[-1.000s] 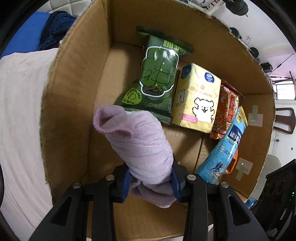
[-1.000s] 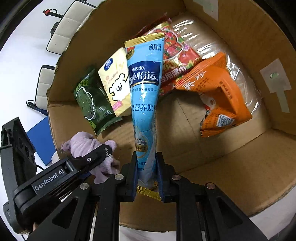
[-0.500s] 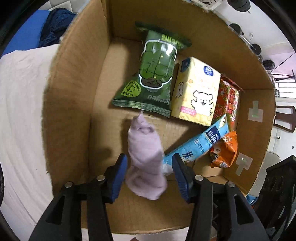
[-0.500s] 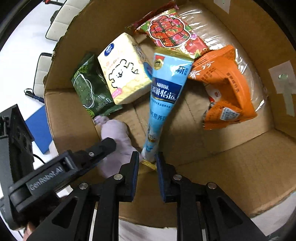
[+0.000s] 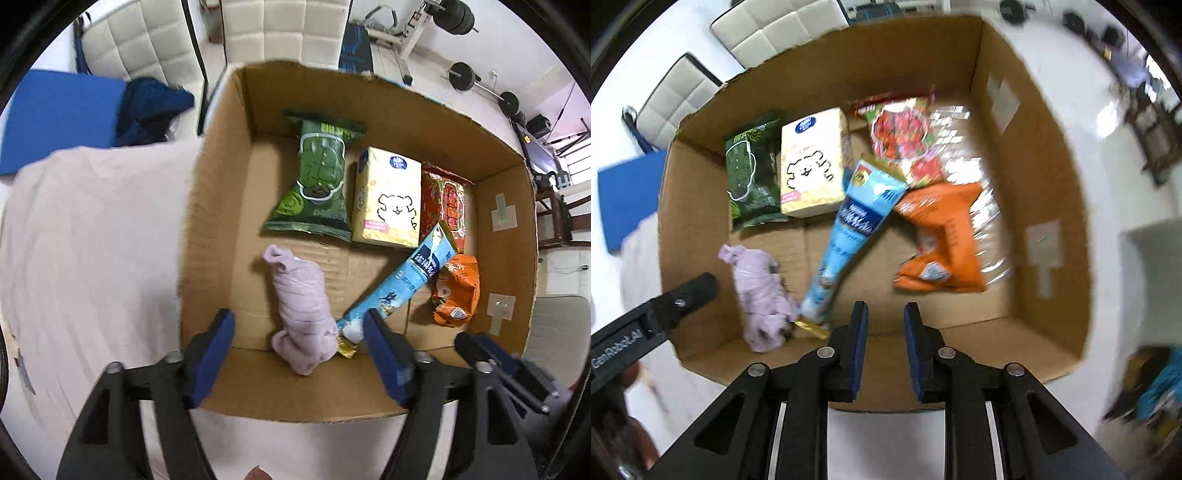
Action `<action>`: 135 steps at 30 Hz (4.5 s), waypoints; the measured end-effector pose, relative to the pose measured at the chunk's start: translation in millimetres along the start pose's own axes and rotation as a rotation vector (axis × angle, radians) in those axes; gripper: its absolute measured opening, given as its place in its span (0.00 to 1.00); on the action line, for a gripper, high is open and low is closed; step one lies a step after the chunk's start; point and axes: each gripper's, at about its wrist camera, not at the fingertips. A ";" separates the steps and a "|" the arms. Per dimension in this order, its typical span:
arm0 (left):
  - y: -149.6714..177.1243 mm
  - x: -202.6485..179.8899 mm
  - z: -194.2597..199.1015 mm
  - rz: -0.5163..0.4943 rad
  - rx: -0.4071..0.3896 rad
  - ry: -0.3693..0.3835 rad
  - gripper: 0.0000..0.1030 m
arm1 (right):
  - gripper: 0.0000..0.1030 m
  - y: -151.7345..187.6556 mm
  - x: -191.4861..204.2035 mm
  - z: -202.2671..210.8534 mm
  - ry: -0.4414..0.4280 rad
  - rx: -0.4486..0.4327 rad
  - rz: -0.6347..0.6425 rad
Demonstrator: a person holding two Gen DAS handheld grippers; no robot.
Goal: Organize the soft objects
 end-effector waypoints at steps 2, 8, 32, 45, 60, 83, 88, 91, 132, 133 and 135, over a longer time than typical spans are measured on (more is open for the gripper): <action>3.3 -1.6 3.7 -0.013 -0.027 -0.026 0.83 | 0.48 1.2 -3.2 7.6 0.027 -0.032 0.035; 11.7 -0.7 20.0 -0.019 -0.097 -0.064 0.96 | 0.82 8.6 -13.9 26.5 0.064 -0.086 0.082; 93.1 -16.6 166.8 -0.022 -0.355 -0.095 0.97 | 1.00 68.4 -36.4 175.0 0.046 -0.314 0.107; 180.9 -16.1 287.1 -0.012 -0.472 -0.055 0.97 | 1.00 172.0 -54.8 317.4 -0.033 -0.452 0.130; 242.0 -24.9 334.3 -0.034 -0.512 -0.039 0.97 | 1.00 267.7 -55.3 403.2 -0.043 -0.510 0.199; 227.3 -29.4 335.2 -0.024 -0.577 -0.061 1.00 | 1.00 234.7 -62.9 413.6 0.016 -0.595 0.146; 221.5 -30.3 333.7 -0.019 -0.586 -0.066 1.00 | 1.00 229.5 -62.2 412.2 0.017 -0.598 0.146; 219.7 -29.7 334.4 -0.016 -0.592 -0.070 1.00 | 1.00 224.5 -62.9 411.1 0.015 -0.599 0.146; 212.8 -37.4 319.2 -0.024 -0.568 -0.083 1.00 | 1.00 198.5 -61.0 409.2 0.014 -0.609 0.157; 212.5 -37.1 319.6 -0.024 -0.568 -0.085 1.00 | 1.00 196.7 -60.5 408.9 0.013 -0.611 0.159; 212.6 -37.0 319.7 -0.024 -0.568 -0.083 1.00 | 1.00 194.9 -59.4 408.3 0.017 -0.614 0.164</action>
Point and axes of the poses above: each gripper's, at about its wrist camera, not at the fingertips, and z roughly against the way its jaws point, x to its left, y to its underside, and after that the axes turned 4 degrees about -x, right-handed
